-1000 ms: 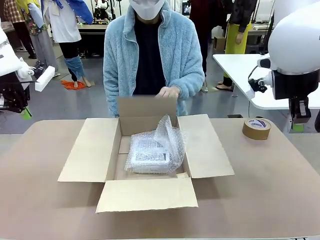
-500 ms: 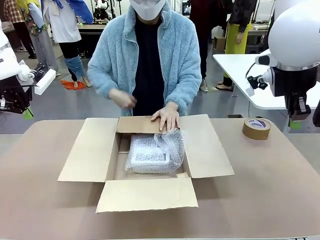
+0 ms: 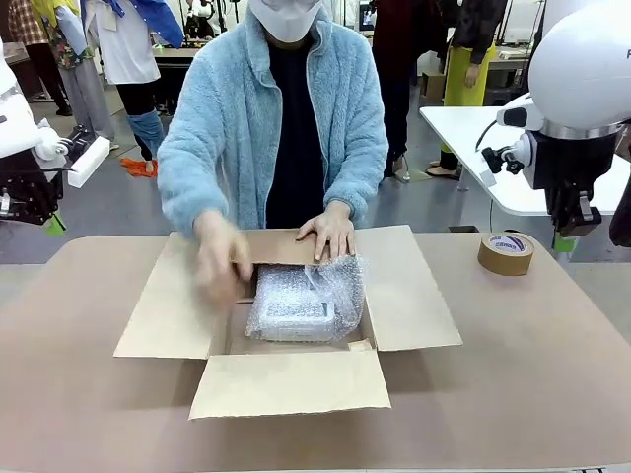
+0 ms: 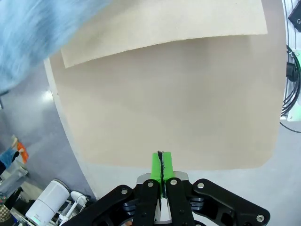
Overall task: Wrap the clocks to prevent damage.
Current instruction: Once the human has placed the objects inside and stepped back, release both hands from the side flaps of the Package Box, then push the right (or left) flap of the Package Box to close it.
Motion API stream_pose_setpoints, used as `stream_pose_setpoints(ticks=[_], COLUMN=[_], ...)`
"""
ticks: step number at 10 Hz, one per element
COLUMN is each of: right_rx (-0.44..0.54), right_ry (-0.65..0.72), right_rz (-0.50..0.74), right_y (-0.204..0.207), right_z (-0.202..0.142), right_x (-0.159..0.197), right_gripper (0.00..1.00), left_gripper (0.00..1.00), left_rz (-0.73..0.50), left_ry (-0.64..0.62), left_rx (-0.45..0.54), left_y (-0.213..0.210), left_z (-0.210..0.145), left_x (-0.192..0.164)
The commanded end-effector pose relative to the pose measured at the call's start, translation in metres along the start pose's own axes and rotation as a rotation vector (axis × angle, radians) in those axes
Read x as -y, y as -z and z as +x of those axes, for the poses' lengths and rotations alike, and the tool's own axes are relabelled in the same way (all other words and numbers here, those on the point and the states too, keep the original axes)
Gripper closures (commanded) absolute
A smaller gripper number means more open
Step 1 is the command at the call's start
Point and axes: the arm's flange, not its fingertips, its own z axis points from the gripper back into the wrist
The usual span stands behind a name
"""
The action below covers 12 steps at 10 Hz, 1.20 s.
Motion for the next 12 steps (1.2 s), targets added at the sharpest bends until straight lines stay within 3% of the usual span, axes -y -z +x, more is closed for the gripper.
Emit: stream_pose_setpoints(ticks=[1,12], right_rx=[-0.035,-0.035], right_ry=[0.029,0.029], right_rz=[-0.004,-0.004], right_y=[-0.0019,-0.0019], right_z=[-0.0017,-0.0017], right_x=[-0.0031,-0.0031], right_gripper=[0.99,0.99], left_gripper=[1.00,1.00], left_rz=[-0.007,-0.007], left_ry=[-0.003,-0.003], left_rx=[-0.001,-0.001], left_y=[-0.0019,-0.0019], left_z=[-0.0008,-0.0008], left_x=[-0.0001,-0.0001])
